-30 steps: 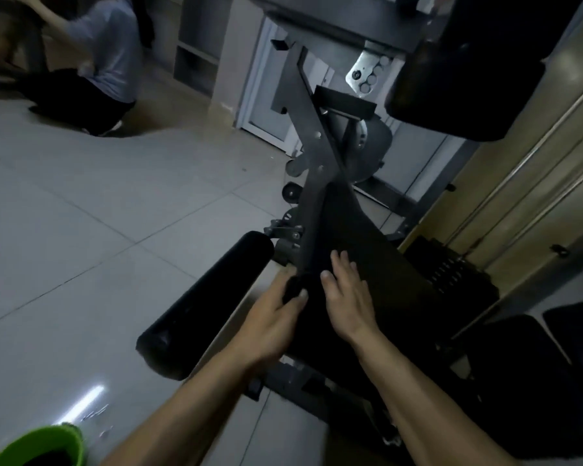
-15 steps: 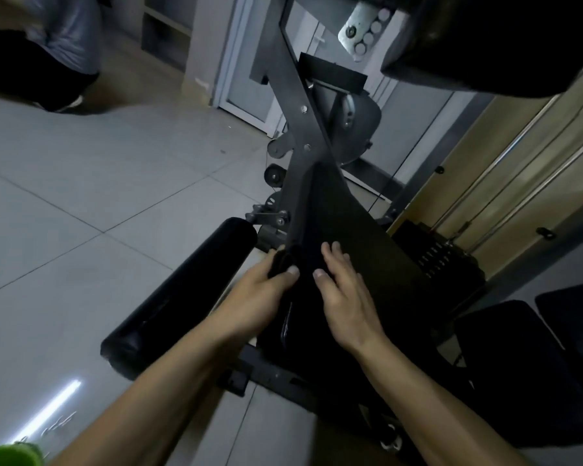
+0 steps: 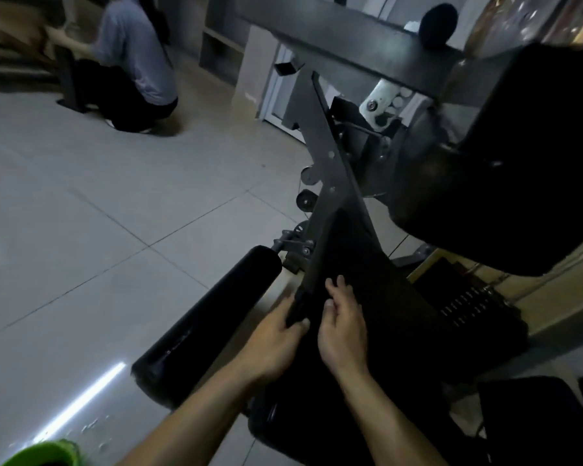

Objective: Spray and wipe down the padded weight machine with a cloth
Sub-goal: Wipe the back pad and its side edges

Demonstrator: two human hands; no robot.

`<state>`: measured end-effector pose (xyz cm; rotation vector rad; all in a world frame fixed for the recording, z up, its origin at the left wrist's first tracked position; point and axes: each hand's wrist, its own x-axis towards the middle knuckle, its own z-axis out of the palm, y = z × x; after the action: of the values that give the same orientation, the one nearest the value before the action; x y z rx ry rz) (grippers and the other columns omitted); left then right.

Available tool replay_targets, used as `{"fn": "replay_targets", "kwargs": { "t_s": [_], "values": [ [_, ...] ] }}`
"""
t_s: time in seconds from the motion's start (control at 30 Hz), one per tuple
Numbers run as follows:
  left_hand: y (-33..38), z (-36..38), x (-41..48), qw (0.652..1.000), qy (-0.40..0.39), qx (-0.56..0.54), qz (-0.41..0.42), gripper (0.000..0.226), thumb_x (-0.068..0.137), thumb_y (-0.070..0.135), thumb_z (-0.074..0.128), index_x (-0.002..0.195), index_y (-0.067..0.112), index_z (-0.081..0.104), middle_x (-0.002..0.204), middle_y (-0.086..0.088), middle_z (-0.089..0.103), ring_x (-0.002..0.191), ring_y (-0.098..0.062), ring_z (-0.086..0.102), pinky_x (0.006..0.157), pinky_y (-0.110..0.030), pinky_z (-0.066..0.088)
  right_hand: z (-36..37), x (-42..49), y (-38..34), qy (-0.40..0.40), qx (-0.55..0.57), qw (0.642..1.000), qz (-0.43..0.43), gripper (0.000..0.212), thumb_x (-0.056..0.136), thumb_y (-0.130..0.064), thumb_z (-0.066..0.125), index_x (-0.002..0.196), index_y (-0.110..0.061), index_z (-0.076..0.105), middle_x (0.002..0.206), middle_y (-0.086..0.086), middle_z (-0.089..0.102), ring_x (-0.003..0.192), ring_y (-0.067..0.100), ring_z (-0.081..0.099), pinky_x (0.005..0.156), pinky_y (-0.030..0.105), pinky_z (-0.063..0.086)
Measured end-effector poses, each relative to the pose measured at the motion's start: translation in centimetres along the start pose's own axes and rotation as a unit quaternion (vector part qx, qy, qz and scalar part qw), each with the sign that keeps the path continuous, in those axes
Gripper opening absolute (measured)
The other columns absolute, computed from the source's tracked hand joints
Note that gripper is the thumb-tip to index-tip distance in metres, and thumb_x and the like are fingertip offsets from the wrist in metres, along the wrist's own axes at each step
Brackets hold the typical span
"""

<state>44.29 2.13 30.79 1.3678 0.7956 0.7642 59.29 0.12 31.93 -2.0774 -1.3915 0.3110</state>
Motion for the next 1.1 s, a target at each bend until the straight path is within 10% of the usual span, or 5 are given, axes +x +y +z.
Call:
{"fn": "replay_targets", "kwargs": {
  "t_s": [0.2,0.53,0.9,1.1],
  "values": [
    [-2.3,-1.9,-6.3,0.992,-0.076,-0.031,0.1,0.05,0.097,0.027,0.055,0.132,0.062,0.05,0.141,0.03,0.054,0.134,0.006,0.047,0.111,-0.022,0.038,0.4,0.2,0.5,0.033,0.025,0.999,-0.016,0.045,0.108,-0.014,0.041,0.151,-0.025,0.05,0.166,-0.009,0.033,0.155,0.008,0.02,0.129,0.041,0.015],
    [-0.4,-0.1,10.0,0.997,-0.033,0.067,0.018,0.041,0.091,0.034,0.056,0.124,0.011,0.063,0.121,-0.016,0.068,0.117,-0.033,0.064,0.103,-0.048,0.05,0.7,-0.3,-0.3,0.055,0.027,0.998,0.007,0.044,0.108,-0.01,0.045,0.148,-0.025,0.054,0.163,-0.01,0.038,0.154,0.008,0.023,0.129,0.039,0.017],
    [-4.0,-0.1,5.5,0.992,-0.053,0.037,0.107,0.067,0.089,0.039,0.053,0.152,0.022,0.044,0.162,-0.009,0.034,0.153,-0.028,0.025,0.124,-0.048,0.025,1.2,0.6,0.1,0.018,-0.064,0.991,0.113,0.053,0.111,-0.038,0.03,0.163,-0.033,0.023,0.173,-0.006,0.011,0.159,0.014,0.003,0.128,0.05,-0.005],
    [2.1,1.1,17.5,0.992,-0.003,0.121,0.019,0.034,0.096,0.018,0.051,0.126,0.006,0.062,0.127,-0.017,0.063,0.119,-0.035,0.06,0.104,-0.043,0.048,1.0,0.7,0.2,0.01,-0.064,0.992,0.108,0.053,0.111,-0.039,0.03,0.163,-0.036,0.021,0.172,-0.009,0.011,0.158,0.01,0.005,0.129,0.046,0.0]
  ]
}}
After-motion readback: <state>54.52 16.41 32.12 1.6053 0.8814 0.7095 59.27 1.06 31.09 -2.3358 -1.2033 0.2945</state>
